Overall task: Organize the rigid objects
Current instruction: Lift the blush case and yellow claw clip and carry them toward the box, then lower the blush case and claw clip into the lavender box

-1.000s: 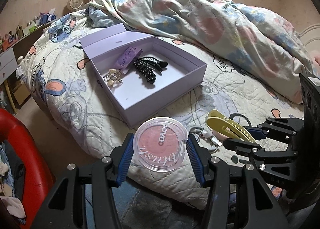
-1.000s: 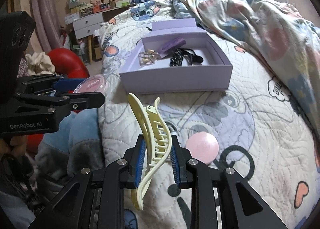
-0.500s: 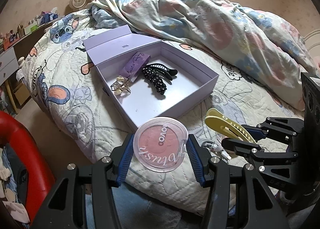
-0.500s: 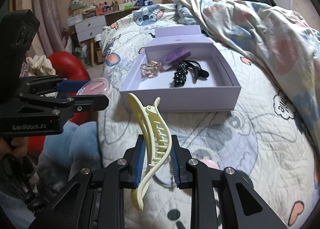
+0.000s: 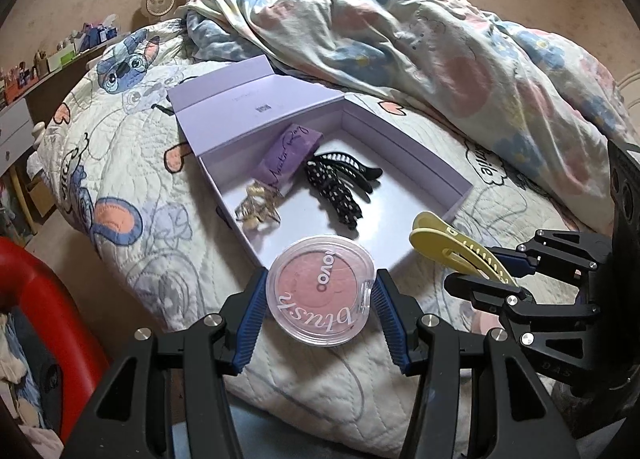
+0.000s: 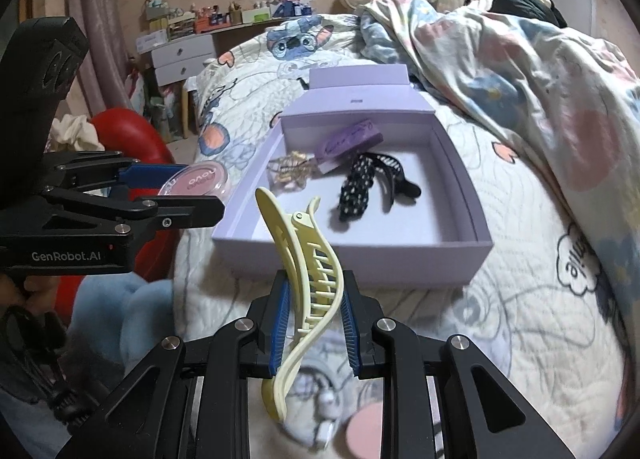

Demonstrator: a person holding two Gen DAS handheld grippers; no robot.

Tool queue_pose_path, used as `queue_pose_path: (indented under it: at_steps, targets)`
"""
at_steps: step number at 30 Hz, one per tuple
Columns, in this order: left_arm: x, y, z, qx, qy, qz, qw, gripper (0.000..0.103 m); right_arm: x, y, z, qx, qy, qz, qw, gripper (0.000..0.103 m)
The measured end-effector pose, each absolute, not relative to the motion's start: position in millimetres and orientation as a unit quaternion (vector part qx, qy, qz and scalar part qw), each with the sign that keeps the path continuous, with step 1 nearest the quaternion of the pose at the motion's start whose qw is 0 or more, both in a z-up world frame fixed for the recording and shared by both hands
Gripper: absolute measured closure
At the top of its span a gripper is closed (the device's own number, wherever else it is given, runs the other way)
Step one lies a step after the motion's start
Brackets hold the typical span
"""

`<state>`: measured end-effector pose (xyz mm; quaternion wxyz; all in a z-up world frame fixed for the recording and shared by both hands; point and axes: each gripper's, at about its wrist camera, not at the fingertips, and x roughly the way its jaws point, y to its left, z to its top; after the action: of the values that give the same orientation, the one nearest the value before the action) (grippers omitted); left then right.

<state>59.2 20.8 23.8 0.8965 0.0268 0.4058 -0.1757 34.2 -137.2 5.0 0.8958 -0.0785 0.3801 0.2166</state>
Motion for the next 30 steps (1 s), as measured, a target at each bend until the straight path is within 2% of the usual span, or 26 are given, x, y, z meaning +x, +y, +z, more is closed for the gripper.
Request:
queue_pose_path:
  at_steps: [30]
  targets:
    - [160.9,26.9,39.1,0.022,0.384,-0.14,0.912,0.051,137.4,-135.1,34.6,-0.116,0.333,0.244,0.903,0.079]
